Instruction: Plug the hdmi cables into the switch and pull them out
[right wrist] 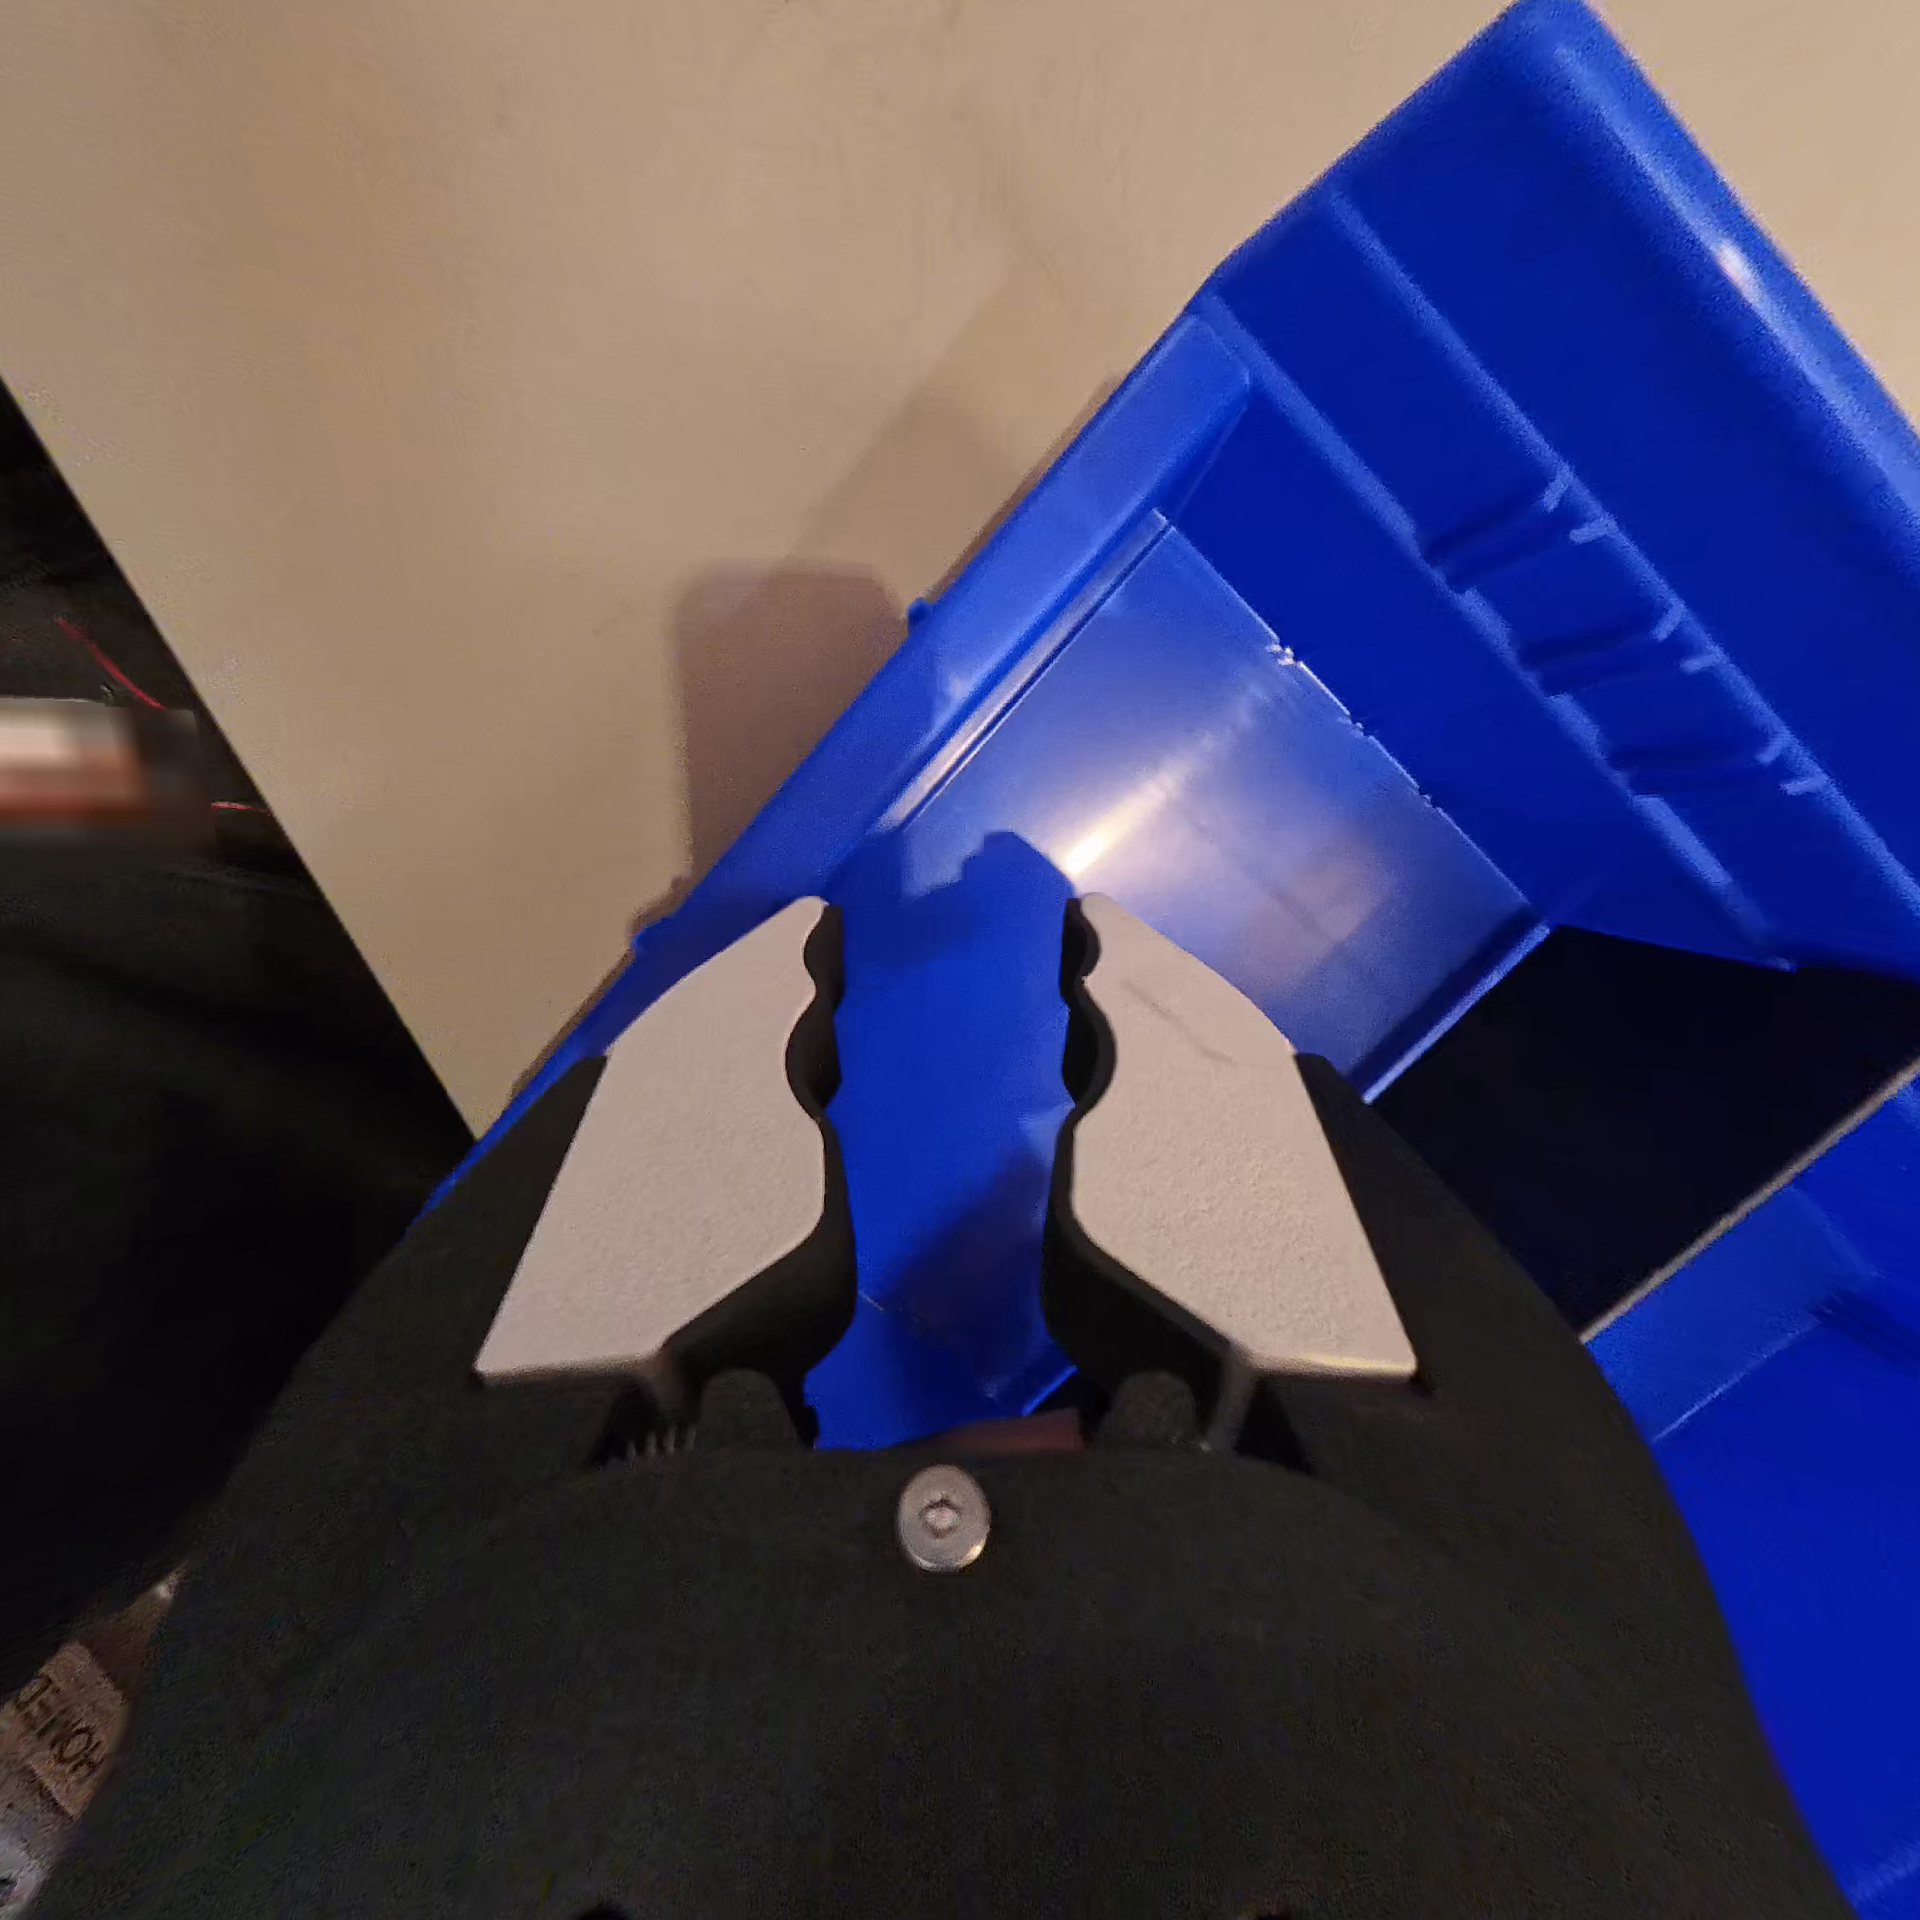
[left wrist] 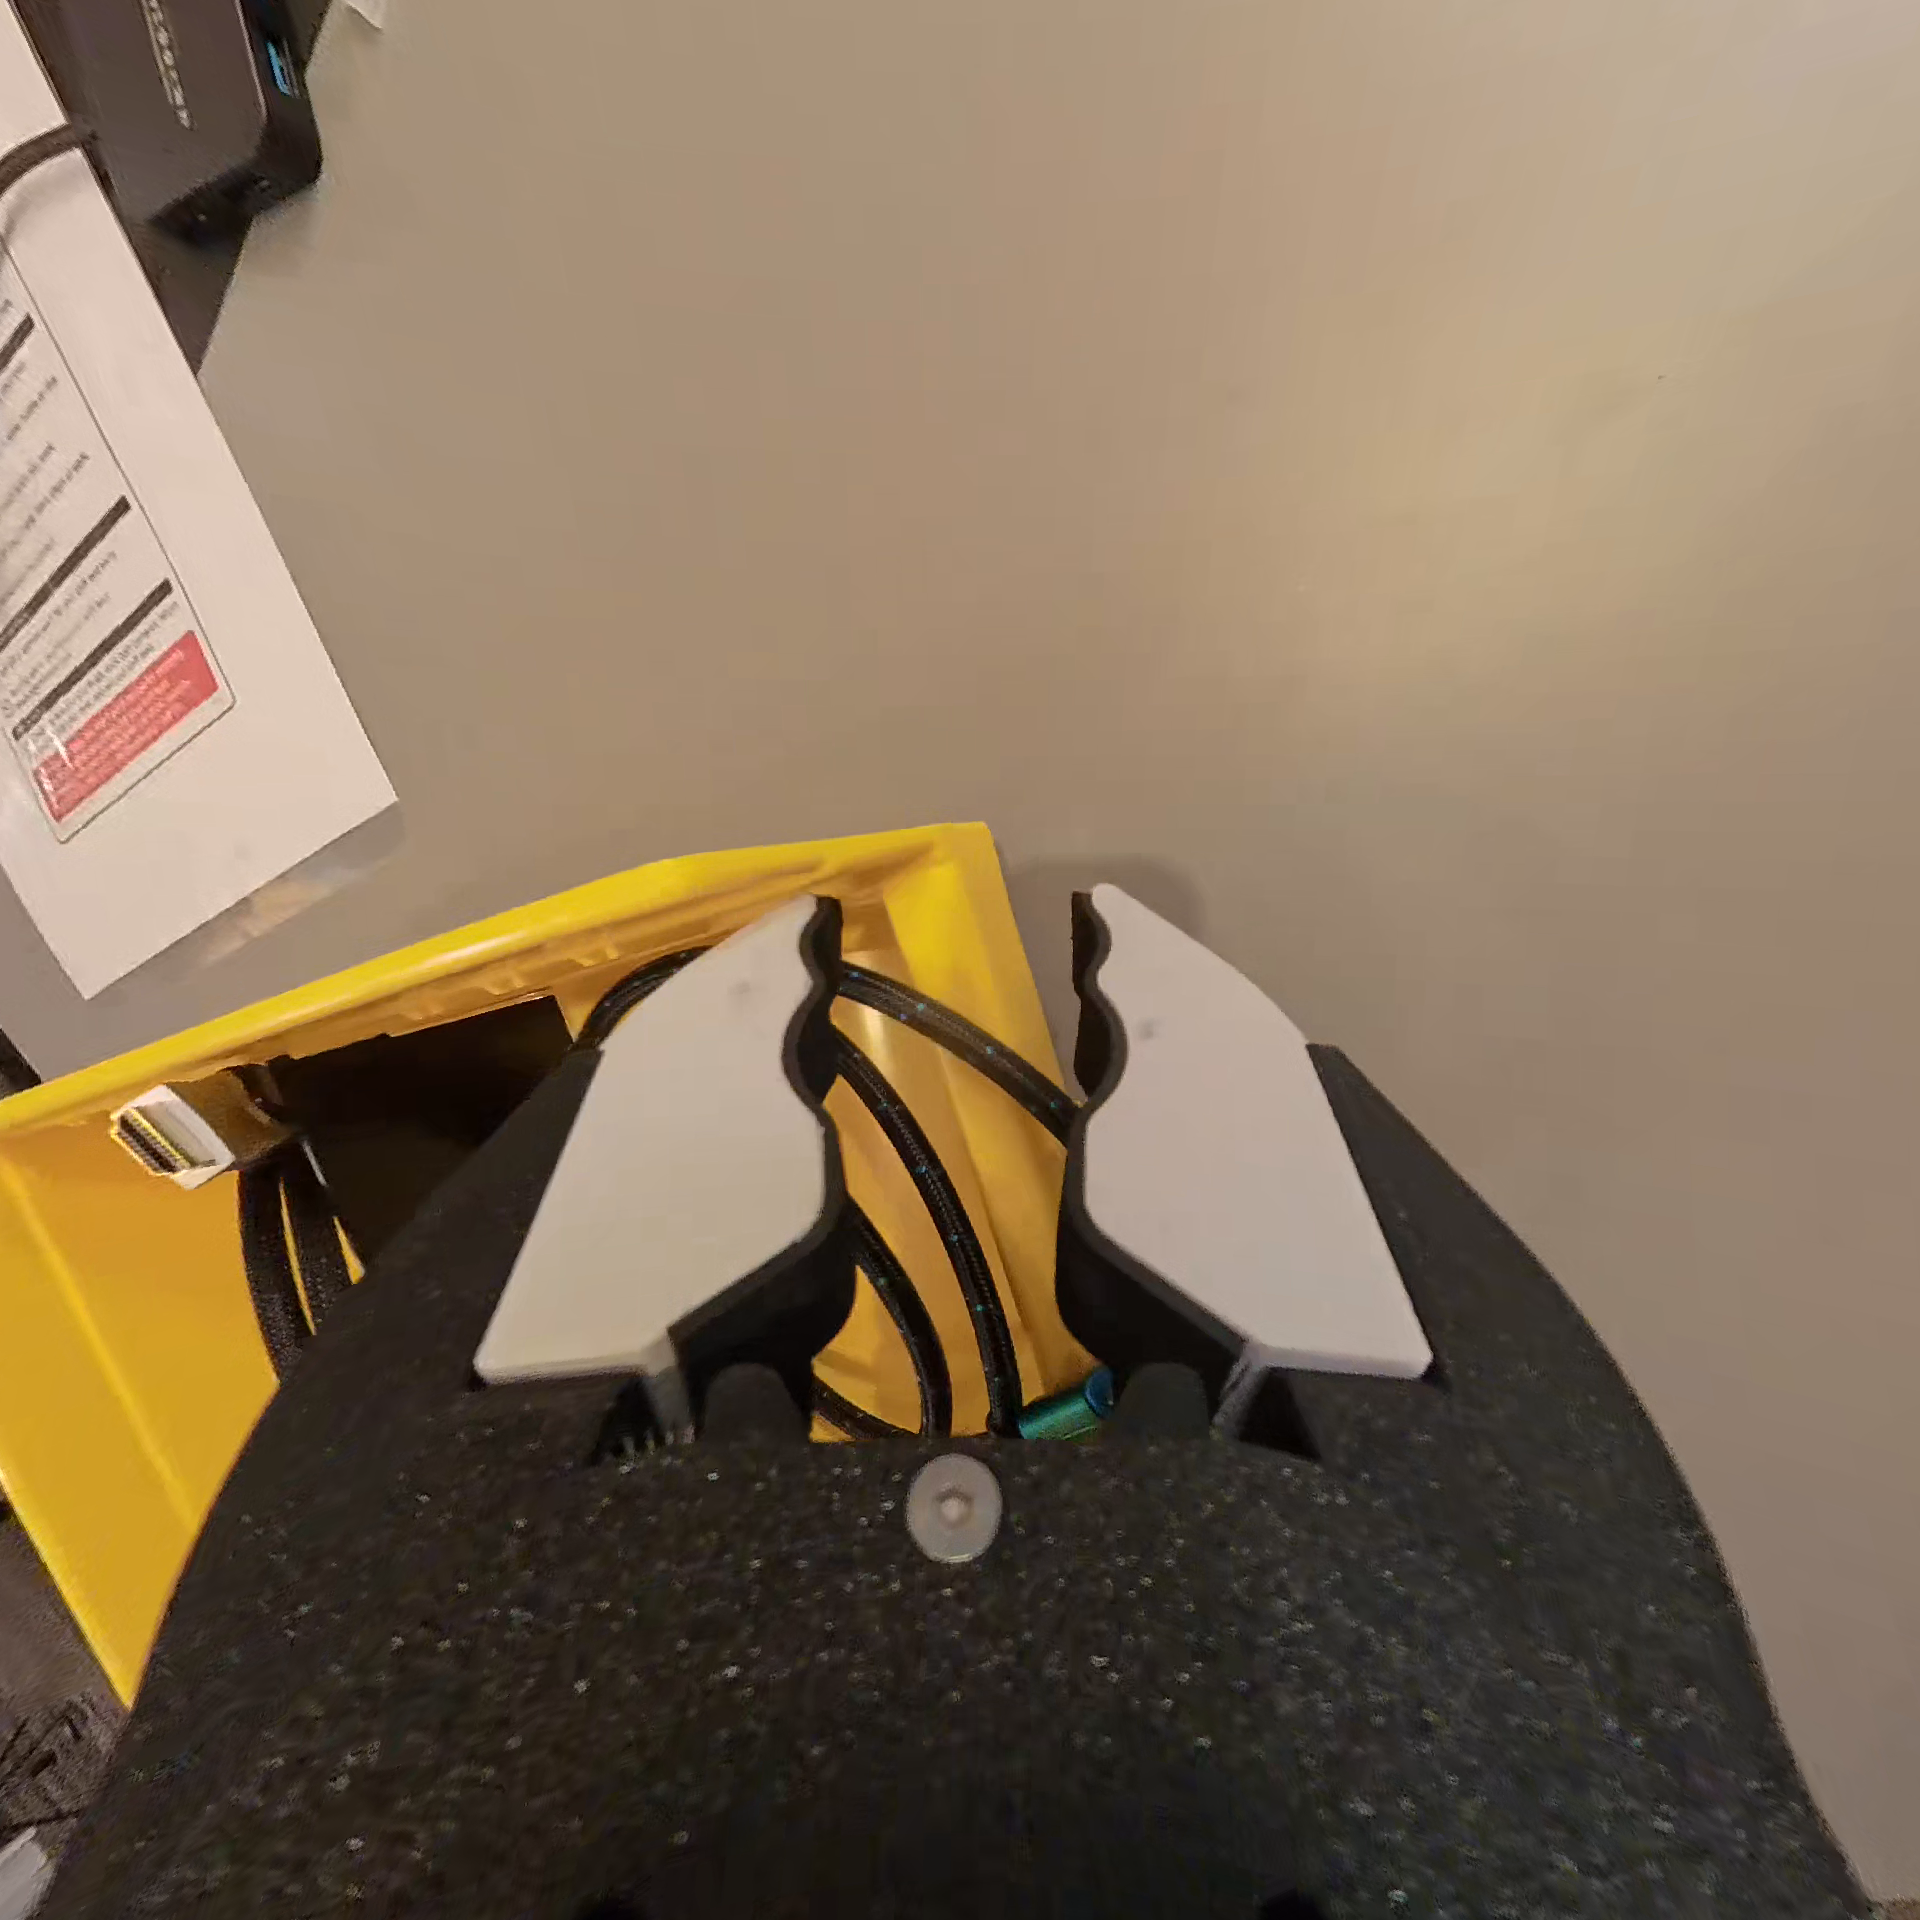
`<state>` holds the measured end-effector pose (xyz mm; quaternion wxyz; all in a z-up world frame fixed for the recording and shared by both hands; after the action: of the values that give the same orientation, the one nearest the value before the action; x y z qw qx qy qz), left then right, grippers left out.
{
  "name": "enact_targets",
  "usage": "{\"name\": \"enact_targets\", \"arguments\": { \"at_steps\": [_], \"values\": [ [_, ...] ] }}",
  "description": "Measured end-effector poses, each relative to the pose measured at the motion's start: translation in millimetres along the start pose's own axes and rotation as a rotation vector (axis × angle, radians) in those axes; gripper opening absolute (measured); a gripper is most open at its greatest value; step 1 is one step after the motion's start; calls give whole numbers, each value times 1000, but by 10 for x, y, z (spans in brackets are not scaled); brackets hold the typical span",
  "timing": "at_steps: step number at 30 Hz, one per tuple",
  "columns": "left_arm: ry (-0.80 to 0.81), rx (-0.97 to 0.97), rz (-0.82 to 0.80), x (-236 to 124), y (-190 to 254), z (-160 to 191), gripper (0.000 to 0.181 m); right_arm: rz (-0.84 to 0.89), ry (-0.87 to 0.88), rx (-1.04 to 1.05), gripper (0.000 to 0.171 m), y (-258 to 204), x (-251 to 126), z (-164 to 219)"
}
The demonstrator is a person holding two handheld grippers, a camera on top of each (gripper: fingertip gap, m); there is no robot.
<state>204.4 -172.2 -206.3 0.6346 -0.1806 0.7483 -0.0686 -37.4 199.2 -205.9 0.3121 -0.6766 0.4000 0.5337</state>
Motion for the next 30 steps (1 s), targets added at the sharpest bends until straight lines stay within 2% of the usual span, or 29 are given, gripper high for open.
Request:
{"name": "enact_targets", "arguments": {
  "at_steps": [8,13,18,24,30],
  "values": [
    [5,-5,-3,-72,63,-56,43,-50,54,2,44,39,32,-209],
    [-119,-24,9,174,37,29,44,-99,89,27,50,-28,60,-340],
    [-140,40,-123,238,-39,55,31,-148,56,-41,40,-171,206,-334],
    [-146,259,-81,155,13,277,31,-150,-9,-210,40,-126,142,-100],
    [-186,456,12,16,-11,826,27,-42,-144,-443,35,65,-2,381]
  ]
}}
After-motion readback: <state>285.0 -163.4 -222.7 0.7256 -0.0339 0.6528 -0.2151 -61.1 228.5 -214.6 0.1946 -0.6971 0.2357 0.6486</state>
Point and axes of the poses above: each gripper's, where its closed fingertips meet, x out along the fingers, z out of its underside, y = z × x across the jaws, the point moved 4 cm from there along -x, back along the fingers, and after that the axes turned 7 degrees about -y, right-handed, at the moved point
